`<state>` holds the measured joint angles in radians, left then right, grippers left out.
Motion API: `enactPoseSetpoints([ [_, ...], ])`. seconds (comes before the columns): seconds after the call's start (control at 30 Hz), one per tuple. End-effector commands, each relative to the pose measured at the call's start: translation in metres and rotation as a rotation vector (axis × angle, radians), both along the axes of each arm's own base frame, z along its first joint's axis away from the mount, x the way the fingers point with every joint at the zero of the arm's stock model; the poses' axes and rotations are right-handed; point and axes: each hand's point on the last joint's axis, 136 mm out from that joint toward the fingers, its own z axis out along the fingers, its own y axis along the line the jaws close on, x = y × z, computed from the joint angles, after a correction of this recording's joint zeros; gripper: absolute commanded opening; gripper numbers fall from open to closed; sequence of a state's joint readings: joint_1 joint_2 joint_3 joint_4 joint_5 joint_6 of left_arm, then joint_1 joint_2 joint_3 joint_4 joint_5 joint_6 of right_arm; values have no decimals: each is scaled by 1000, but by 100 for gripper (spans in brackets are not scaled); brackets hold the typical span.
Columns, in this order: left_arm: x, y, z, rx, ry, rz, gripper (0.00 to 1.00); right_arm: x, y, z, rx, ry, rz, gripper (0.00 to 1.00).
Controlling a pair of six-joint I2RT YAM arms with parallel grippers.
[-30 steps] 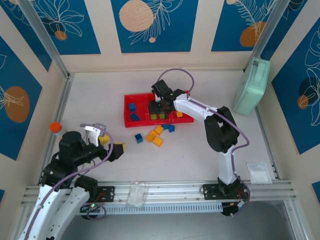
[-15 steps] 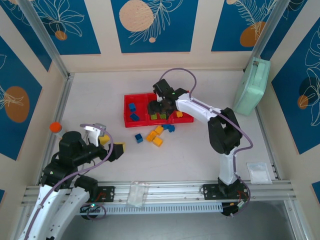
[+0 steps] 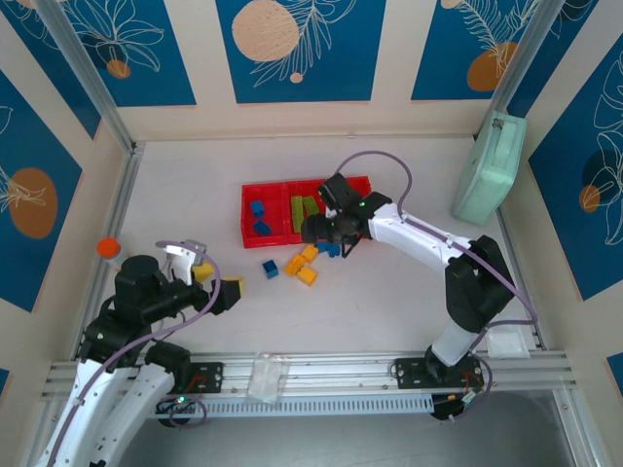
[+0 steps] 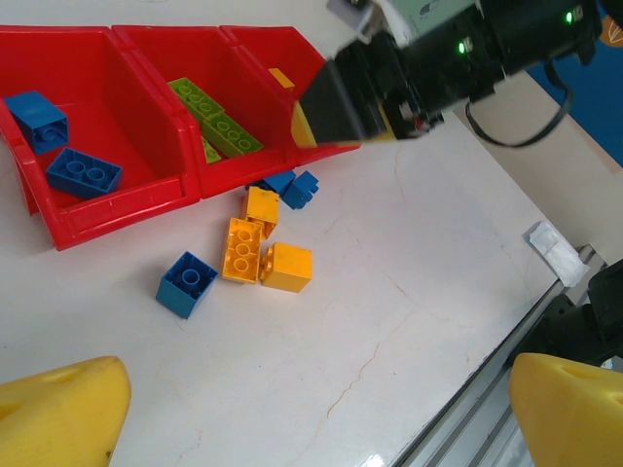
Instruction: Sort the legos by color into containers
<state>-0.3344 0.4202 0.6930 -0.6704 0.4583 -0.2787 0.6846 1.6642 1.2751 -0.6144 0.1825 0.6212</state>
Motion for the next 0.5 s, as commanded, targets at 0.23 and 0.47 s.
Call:
enactPoseSetpoints([
  [0.23,-2,-2,5,6,-34,-21,99,-52,11,-32,-115,-39,341,79],
  [0.47,-1,-2,4,9,-30,-18,99,-69,35,-67,-348,-47,608,80],
])
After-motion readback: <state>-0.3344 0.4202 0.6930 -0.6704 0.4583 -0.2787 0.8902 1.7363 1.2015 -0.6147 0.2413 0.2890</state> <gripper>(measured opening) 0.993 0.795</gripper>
